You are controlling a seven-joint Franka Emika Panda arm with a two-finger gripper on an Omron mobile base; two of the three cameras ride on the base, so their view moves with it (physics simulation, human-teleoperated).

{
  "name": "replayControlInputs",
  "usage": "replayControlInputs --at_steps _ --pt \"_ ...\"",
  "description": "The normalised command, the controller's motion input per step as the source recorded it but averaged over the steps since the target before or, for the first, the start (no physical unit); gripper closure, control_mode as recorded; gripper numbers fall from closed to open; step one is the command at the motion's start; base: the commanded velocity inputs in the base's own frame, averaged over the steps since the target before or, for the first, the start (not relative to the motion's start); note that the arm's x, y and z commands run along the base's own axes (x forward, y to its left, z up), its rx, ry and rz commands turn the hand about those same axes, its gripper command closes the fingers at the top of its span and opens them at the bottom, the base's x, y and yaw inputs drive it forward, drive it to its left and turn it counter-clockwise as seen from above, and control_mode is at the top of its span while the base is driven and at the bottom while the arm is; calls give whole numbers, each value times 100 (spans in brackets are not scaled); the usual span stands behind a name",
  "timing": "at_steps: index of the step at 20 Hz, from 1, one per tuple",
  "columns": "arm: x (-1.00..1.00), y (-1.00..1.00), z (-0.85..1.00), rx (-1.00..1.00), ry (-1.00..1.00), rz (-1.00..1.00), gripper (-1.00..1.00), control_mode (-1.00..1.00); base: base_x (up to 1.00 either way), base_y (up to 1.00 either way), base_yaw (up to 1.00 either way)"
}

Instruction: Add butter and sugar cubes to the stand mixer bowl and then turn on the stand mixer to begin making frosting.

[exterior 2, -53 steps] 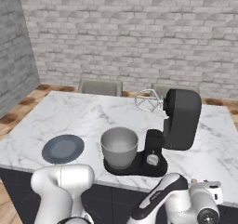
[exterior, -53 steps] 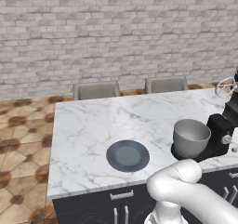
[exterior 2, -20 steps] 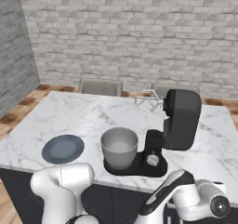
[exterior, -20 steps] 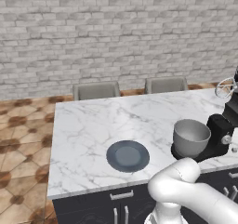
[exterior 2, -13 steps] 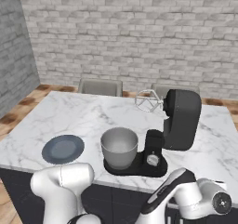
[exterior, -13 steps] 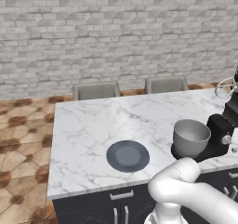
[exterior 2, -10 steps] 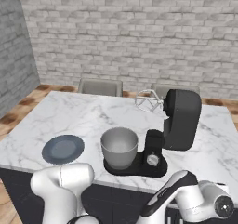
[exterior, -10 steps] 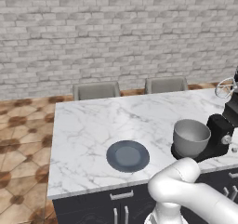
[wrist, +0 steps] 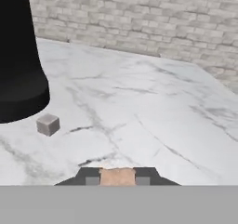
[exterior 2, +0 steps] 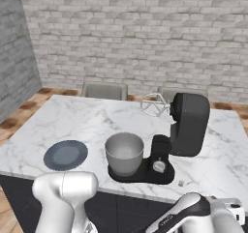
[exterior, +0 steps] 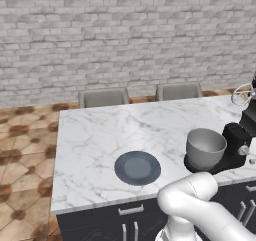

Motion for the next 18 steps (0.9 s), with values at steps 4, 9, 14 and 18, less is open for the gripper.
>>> replayControlInputs --at_steps 4,9,14,18 --pt "-33 23 64 -17 -16 1 100 -100 0 0 0" --pt "-34 35 72 -19 -14 2 100 -100 0 0 0" --pt "-39 46 83 -23 -14 3 100 -100 0 0 0" --pt "-40 52 95 -28 -12 4 100 -100 0 0 0"
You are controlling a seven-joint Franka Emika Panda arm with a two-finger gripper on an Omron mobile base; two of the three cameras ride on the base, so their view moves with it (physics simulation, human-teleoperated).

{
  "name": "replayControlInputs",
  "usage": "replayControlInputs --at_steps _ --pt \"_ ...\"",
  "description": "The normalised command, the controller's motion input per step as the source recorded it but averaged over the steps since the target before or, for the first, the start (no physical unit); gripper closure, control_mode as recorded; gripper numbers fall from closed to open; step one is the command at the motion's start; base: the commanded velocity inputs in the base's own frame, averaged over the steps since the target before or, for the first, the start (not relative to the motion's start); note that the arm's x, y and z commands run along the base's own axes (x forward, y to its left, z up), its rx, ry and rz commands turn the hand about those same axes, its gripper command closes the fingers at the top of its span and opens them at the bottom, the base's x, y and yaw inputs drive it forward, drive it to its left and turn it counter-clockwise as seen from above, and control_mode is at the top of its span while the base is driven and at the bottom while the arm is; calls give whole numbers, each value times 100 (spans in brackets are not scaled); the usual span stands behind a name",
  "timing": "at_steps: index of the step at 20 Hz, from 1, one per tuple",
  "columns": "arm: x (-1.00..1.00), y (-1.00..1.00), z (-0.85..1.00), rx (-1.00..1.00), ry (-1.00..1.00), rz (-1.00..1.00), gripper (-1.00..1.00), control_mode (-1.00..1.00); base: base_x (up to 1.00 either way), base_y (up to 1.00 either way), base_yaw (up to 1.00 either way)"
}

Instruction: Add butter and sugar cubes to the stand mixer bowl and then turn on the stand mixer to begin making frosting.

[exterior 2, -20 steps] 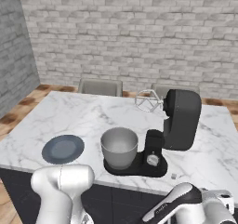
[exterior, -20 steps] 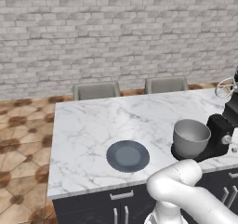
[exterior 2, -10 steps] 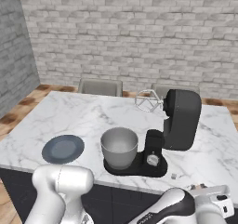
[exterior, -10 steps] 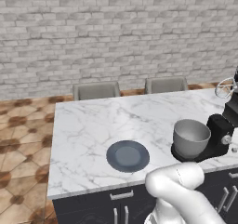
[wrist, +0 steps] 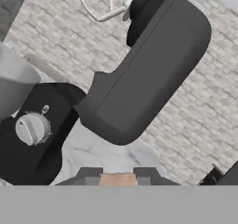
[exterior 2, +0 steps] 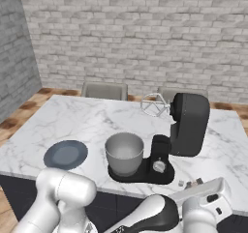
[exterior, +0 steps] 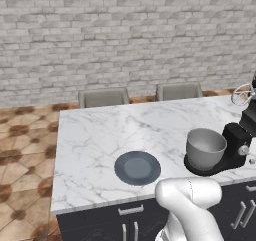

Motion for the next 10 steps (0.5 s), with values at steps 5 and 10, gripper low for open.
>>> replayControlInputs --at_steps 5,10 --pt "-33 58 100 -31 -7 5 100 -100 0 0 0" --pt "-24 61 100 -34 -3 7 100 -100 0 0 0"
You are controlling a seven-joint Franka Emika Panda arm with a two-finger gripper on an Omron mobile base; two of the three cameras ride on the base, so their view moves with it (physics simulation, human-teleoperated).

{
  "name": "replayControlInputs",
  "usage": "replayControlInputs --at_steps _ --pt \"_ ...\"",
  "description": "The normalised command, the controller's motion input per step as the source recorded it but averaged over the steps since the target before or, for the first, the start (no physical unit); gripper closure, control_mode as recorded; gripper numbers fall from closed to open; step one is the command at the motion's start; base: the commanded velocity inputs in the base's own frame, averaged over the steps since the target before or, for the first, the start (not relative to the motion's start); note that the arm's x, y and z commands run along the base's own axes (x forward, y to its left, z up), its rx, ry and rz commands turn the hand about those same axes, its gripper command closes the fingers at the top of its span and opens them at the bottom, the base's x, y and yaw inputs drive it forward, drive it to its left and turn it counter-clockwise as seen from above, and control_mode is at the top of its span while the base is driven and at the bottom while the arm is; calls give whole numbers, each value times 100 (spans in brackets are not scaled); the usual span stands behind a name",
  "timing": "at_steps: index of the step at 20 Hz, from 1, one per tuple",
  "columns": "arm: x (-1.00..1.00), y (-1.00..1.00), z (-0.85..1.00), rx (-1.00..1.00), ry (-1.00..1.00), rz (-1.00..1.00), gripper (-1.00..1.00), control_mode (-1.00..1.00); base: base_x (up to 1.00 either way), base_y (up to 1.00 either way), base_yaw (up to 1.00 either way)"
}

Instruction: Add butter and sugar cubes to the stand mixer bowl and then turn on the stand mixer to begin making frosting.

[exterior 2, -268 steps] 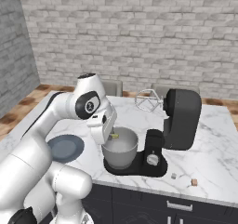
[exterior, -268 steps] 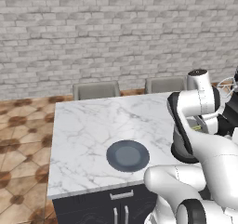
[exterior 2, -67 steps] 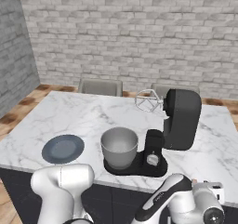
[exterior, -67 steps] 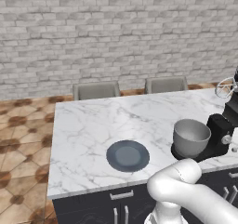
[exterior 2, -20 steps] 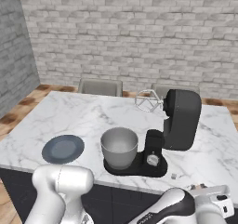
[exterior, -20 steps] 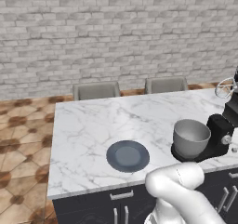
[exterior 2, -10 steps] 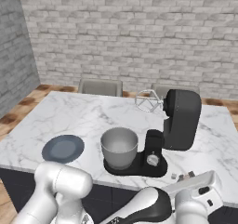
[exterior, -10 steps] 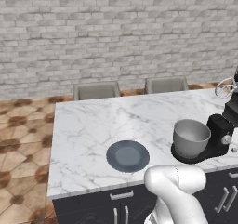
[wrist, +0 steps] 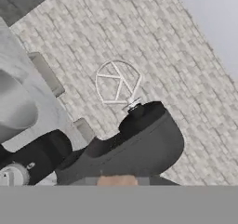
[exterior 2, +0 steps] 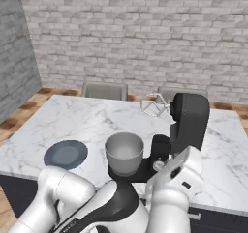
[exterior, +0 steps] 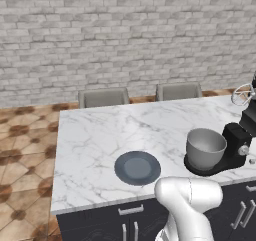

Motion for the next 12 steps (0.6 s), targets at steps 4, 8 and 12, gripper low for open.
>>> replayControlInputs --at_steps 4,8,12 --pt "-2 75 100 -35 0 8 100 -100 0 0 0" --pt "6 86 94 -32 12 10 100 -100 0 0 0" --pt "17 94 72 -28 26 11 100 -100 0 0 0"
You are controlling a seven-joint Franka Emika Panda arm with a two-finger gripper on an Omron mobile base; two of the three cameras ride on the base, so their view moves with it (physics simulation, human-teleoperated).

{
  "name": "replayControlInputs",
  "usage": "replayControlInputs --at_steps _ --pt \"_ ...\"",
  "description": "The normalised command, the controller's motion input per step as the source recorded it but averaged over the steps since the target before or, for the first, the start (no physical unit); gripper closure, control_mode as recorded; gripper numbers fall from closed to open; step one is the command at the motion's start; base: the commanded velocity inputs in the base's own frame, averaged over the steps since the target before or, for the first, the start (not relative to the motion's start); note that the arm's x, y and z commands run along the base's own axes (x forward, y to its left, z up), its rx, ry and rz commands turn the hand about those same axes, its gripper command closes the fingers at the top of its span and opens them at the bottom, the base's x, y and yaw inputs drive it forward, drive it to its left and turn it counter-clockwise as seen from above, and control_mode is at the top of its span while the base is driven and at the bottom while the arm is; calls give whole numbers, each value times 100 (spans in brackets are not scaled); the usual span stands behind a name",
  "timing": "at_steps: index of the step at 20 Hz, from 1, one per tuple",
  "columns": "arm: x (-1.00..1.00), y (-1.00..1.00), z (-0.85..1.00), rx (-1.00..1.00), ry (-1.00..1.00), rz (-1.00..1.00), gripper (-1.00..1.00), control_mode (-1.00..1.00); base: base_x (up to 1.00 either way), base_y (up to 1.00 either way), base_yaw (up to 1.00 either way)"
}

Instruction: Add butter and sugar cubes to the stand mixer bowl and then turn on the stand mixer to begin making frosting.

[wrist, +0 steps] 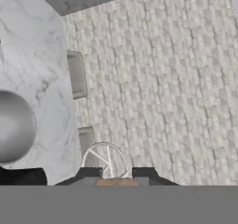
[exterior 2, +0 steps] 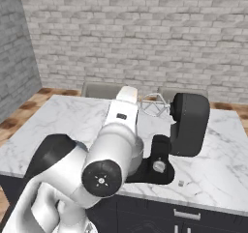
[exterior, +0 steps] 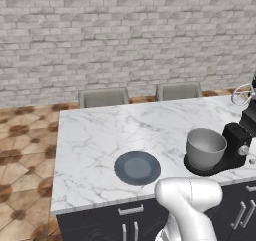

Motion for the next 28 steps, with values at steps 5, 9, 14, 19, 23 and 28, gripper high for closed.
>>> replayControlInputs --at_steps 5,9,14,19,23,28 --pt "22 99 47 -26 34 9 100 -100 0 0 0" --pt "33 90 2 -24 45 1 100 -100 0 0 0" --pt "20 49 -42 -13 40 0 100 -100 0 0 0" --pt "16 10 -70 -4 22 0 100 -100 0 0 0" --pt "24 0 -69 -2 15 0 100 -100 0 0 0" --pt "26 -9 -51 0 10 0 100 -100 0 0 0"
